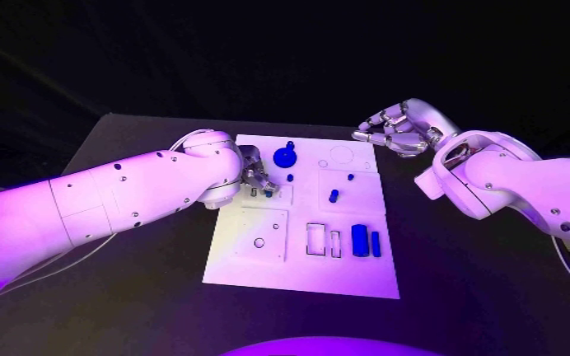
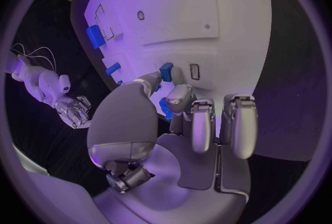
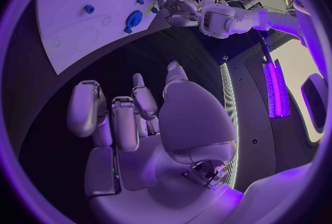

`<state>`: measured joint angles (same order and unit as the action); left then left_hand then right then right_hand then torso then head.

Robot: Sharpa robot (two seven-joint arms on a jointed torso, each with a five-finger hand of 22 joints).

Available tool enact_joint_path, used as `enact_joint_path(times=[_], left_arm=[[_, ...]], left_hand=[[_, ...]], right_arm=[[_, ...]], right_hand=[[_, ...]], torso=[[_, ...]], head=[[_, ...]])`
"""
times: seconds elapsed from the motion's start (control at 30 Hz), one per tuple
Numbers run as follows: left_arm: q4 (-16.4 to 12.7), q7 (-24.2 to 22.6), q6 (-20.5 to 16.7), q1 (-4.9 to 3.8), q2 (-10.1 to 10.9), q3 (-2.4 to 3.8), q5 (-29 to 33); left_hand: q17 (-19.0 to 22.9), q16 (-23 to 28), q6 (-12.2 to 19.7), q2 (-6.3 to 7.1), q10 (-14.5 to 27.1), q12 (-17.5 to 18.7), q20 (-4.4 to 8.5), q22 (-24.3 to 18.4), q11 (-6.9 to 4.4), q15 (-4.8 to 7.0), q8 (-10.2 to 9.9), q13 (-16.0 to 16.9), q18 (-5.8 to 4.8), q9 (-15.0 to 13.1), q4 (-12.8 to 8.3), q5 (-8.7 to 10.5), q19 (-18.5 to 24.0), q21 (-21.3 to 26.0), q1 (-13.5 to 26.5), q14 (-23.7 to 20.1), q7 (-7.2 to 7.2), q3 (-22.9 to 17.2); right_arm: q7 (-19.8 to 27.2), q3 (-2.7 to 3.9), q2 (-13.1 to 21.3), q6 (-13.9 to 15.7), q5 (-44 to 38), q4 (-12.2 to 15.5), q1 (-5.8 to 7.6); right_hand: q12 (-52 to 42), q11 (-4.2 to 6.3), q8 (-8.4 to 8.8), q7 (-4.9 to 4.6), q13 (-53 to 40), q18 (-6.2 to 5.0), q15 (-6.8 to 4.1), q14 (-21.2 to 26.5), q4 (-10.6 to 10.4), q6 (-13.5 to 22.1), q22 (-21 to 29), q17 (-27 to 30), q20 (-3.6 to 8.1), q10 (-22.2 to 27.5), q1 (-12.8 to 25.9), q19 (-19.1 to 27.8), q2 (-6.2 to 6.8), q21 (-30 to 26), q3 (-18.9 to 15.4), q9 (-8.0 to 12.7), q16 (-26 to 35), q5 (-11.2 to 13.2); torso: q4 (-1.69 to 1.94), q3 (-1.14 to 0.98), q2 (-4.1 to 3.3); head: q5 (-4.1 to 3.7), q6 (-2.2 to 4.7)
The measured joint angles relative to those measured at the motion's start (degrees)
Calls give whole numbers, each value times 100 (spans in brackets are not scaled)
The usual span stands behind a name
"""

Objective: Assemble the parts on the task board

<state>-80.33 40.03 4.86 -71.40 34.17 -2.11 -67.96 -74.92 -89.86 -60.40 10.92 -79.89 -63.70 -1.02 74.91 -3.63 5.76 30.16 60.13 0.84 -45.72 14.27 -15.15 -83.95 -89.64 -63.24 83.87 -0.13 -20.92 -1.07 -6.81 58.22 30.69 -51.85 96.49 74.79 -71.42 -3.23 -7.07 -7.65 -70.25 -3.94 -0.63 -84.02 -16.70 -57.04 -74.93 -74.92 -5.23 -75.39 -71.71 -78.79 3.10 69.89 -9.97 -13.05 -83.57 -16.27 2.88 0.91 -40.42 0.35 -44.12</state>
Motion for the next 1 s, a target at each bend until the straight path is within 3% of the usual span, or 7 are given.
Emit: enact_joint_path(times=[0.13, 0.27, 0.37, 0.63, 0.77, 1.0], left_arm=[[-45, 0, -29, 2, 52, 1, 9], [-105, 0, -89, 3, 124, 19, 40], [-154, 0, -145, 1, 162, 61, 88], [-263, 2, -251, -37, 234, 194, 230], [-269, 2, -244, -138, 311, 241, 319], [18, 2, -109, -418, 368, 275, 431]], left_hand=[[0, 0, 55, -38, 63, 34, 0, 0, 56, 0, 0, -113, 0, -4, 152, 0, 0, 0, 38, 0, 54, 296], [0, 0, 84, -109, 104, 48, 11, 0, 61, 0, 0, -162, 1, -34, 226, 0, -12, 0, 109, 0, 83, 571], [1, 0, 96, -189, 111, 48, 21, 0, 68, 0, 0, -170, 1, -56, 239, 0, -21, 0, 194, 0, 95, 837], [1, 0, 159, -197, 176, 48, 20, 0, 60, -1, 0, -219, 0, -67, 229, 0, -21, 0, 241, 0, 94, 1161], [1, 0, 282, -259, 292, 157, 20, 0, 99, -1, -9, -357, 0, -49, 223, 0, -21, 0, -47, 0, 135, 1327], [1, 0, 420, -381, 583, 520, 20, 4, 188, -56, -250, -796, 0, 167, 247, 0, -21, 57, -246, 10, 249, 1506]], right_arm=[[2, 0, 0, 1, 1, -2, -1], [4, 0, -7, 2, 1, -12, -2], [5, 0, -10, 3, 2, -24, -7], [5, -1, -18, 5, 2, -53, -17], [4, -2, -23, 5, 2, -64, -20], [1, -4, -32, 4, 2, -81, -25]], right_hand=[[0, 0, 0, 0, 7, 0, 0, 0, -7, 0, 0, 0, 0, 0, 176, 0, 8, 0, -71, -8, 0, 266], [0, 0, 0, 0, 7, 0, 0, 0, -7, 0, 0, 0, 0, 0, 255, 0, 1, -21, -71, -13, 0, 365], [0, 0, 0, 0, 7, 0, 0, 0, -7, 0, 1, 0, 0, 0, 256, 0, 0, -21, -71, -14, 0, 365], [0, 0, 0, 0, 7, 0, 0, 0, -22, 0, 1, 1, 0, 0, 280, 0, 24, -21, -86, -13, 0, 395], [0, 0, 0, 0, 7, 0, 0, 0, -22, 0, 2, 1, 0, 0, 279, 0, 23, -21, -86, -13, 0, 395], [0, 0, 0, 0, 7, 0, 0, 0, -22, 0, 2, 1, 0, 0, 279, 0, 23, -21, -86, -12, 0, 395]], torso=[[-1, 1, 1], [-10, -1, 1], [-18, -2, 1], [-20, -2, 1], [-16, -2, 0], [-15, -8, -1]], head=[[8, 14], [9, 29], [10, 36], [15, 73], [23, 87], [51, 122]])
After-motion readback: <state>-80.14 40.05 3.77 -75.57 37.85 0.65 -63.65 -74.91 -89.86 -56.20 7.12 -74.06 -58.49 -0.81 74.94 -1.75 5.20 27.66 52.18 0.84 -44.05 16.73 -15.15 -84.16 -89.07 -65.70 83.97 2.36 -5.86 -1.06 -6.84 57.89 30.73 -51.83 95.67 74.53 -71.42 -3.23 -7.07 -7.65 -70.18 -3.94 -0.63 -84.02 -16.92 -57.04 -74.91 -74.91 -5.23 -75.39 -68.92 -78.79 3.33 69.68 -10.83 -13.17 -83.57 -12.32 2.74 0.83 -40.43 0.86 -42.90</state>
